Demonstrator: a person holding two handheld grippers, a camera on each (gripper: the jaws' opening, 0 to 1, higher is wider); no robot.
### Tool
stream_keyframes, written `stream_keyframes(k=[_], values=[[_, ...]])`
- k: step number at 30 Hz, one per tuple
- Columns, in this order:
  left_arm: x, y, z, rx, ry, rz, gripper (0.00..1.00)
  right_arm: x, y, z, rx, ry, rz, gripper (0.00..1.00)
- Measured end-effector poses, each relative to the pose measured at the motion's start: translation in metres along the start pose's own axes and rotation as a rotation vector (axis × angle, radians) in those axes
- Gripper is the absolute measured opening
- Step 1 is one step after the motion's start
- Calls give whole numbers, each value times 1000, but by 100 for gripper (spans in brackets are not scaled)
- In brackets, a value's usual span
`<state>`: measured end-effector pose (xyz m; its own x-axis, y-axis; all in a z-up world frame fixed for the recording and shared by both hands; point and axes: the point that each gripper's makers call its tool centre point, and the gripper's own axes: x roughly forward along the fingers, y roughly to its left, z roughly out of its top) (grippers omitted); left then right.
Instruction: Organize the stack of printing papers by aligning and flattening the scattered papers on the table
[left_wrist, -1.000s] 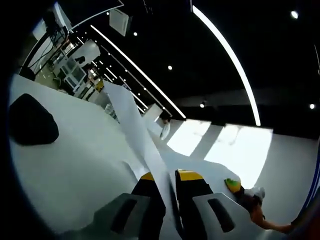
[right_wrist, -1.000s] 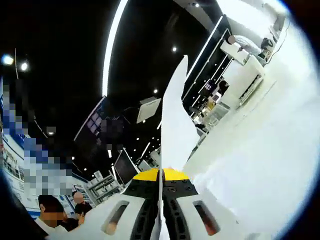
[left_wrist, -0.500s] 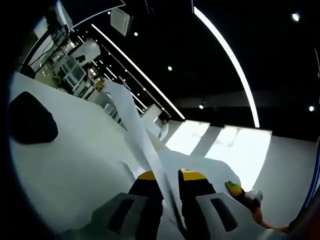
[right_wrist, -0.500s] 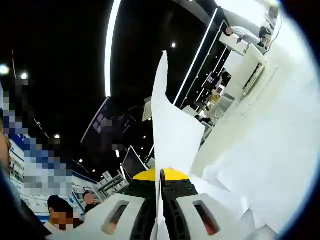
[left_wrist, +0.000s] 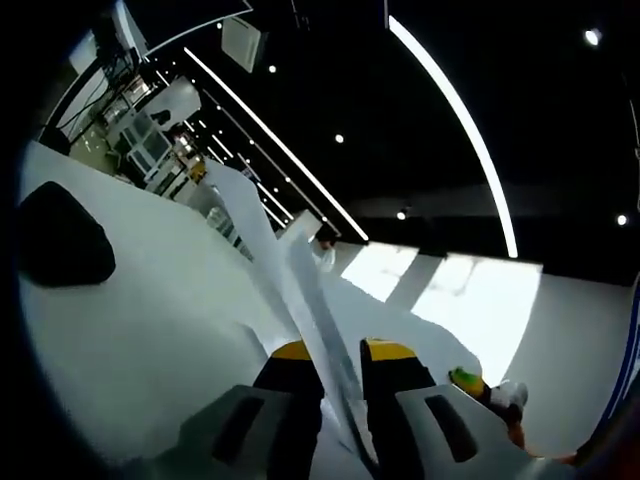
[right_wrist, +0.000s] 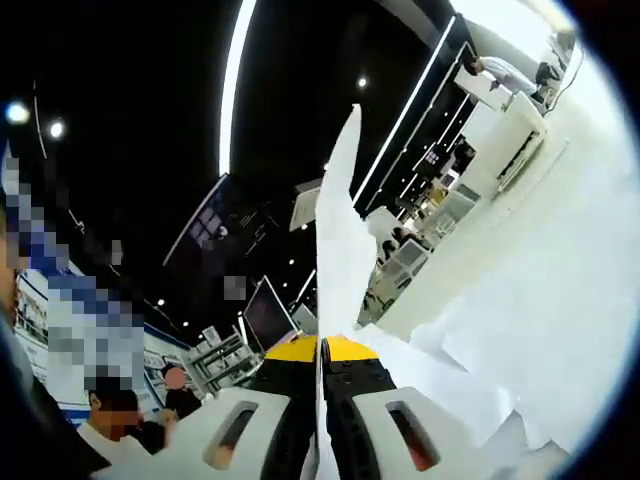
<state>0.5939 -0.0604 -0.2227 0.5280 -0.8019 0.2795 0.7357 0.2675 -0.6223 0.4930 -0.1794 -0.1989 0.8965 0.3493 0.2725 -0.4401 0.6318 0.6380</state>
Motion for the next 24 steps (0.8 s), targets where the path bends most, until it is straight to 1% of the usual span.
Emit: stream_keyframes(k=[6,17,20,21,24], values=[[0,0,0,-2,-2,-2,18,0,0,-4,-32,11,-7,0],[0,-1,0,-3,-8,0,19,1,0,-13,-117,30,-29,0],[0,-2,0,0,-10,2,19,3,1,-10,-107,4,-43,0],[0,-2,1,0,-10,3,19,5,5,-5,-100,-31,-29,0],[-1,-2,1,2,-10,5,19,9,10,-10,-66,-37,-30,0]])
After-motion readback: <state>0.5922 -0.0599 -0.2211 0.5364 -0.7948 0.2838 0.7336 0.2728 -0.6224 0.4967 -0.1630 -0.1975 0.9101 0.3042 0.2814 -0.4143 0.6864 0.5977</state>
